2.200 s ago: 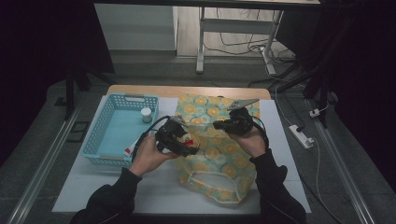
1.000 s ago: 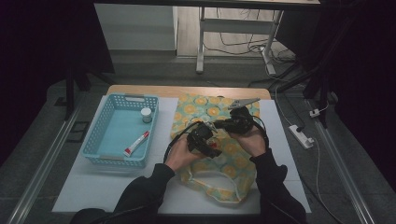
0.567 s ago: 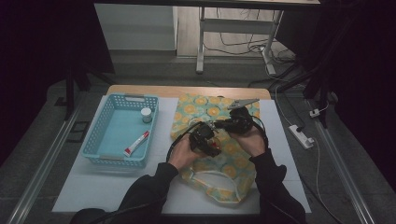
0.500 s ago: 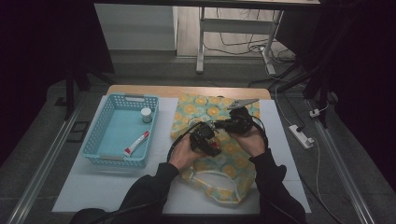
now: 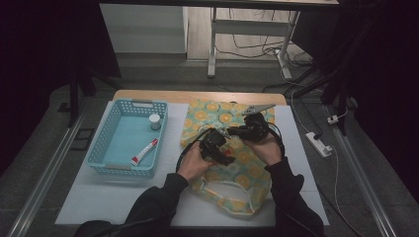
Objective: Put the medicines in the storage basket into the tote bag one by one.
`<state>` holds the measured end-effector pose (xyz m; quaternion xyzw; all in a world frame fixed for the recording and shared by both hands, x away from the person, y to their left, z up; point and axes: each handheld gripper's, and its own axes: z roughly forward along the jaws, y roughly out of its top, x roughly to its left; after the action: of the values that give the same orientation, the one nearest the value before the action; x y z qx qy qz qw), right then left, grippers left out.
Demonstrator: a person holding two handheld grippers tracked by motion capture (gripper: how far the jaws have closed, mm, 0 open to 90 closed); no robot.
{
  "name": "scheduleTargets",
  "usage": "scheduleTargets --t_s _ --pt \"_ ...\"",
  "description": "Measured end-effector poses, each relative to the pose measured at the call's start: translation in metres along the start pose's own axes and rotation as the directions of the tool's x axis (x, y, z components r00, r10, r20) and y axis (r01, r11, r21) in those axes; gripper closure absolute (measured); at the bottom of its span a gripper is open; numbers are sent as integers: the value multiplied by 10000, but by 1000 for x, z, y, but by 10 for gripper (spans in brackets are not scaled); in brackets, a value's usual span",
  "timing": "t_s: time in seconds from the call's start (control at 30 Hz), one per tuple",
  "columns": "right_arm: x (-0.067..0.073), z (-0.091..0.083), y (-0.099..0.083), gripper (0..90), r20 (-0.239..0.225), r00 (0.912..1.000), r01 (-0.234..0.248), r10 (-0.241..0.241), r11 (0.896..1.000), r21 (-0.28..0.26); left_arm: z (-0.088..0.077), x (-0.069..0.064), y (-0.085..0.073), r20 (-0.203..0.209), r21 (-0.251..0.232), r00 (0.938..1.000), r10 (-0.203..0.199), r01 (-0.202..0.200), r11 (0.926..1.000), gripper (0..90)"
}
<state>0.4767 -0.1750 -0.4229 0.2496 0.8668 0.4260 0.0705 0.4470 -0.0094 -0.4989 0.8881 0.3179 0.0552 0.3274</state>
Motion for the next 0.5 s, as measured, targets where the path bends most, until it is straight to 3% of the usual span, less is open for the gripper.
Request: scheduleTargets --t_s 0.4,0.5 --pt "1 0 0 900 -15 10000 25 -25 10000 32 -25 -5 -1 454 -343 9990 29 -13 9994 100" --pt "2 0 1 900 -33 10000 76 -76 10000 34 -29 -7 -3 572 -226 9984 -36 49 9997 95"
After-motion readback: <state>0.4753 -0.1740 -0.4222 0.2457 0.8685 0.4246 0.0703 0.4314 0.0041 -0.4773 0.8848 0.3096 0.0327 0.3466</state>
